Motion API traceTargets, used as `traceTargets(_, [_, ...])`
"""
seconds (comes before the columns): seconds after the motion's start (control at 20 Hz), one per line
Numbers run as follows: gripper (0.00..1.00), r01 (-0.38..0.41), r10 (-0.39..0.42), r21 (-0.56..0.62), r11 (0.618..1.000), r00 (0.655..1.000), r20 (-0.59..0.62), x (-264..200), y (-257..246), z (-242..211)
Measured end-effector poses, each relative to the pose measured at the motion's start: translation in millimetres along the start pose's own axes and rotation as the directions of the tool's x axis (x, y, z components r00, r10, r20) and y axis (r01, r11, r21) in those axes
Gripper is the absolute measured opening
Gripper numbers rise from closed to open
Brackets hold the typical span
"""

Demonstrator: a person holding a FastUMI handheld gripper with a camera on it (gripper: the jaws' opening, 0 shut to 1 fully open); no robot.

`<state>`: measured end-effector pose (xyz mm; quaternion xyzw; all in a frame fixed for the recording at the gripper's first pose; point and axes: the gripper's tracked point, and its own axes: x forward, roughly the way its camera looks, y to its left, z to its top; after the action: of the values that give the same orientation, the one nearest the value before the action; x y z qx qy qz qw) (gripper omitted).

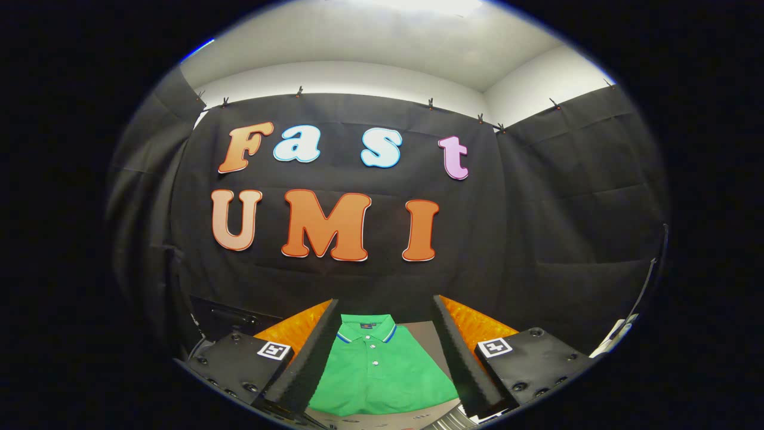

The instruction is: Put the clothes into the washing machine and then close the washing machine lid.

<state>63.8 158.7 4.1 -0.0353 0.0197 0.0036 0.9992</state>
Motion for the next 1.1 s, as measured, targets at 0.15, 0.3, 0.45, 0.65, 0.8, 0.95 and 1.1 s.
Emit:
traceTargets(0.15, [0.98,-0.061,0.061,0.054,0.997,0.998,-0.014,13.1,7.1,-11.5])
traceTargets(0.3, [0.98,-0.072,0.077,0.08,0.994,0.995,-0.061,31.5,8.7,-20.5])
traceTargets(0.45, [0.98,-0.095,0.122,0.131,0.987,0.968,-0.218,63.2,25.6,-57.1])
traceTargets(0.65, [0.99,-0.119,0.158,0.13,0.984,0.924,-0.348,106.7,34.0,-83.2])
traceTargets(0.8, [0.98,-0.103,0.095,0.008,0.995,0.889,-0.448,139.7,23.6,-105.8])
traceTargets(0.95, [0.98,-0.165,0.138,0.02,0.986,0.751,-0.646,146.0,37.8,-151.0])
traceTargets(1.1, [0.99,-0.136,0.1,0.008,0.991,0.686,-0.721,153.9,21.5,-185.7])
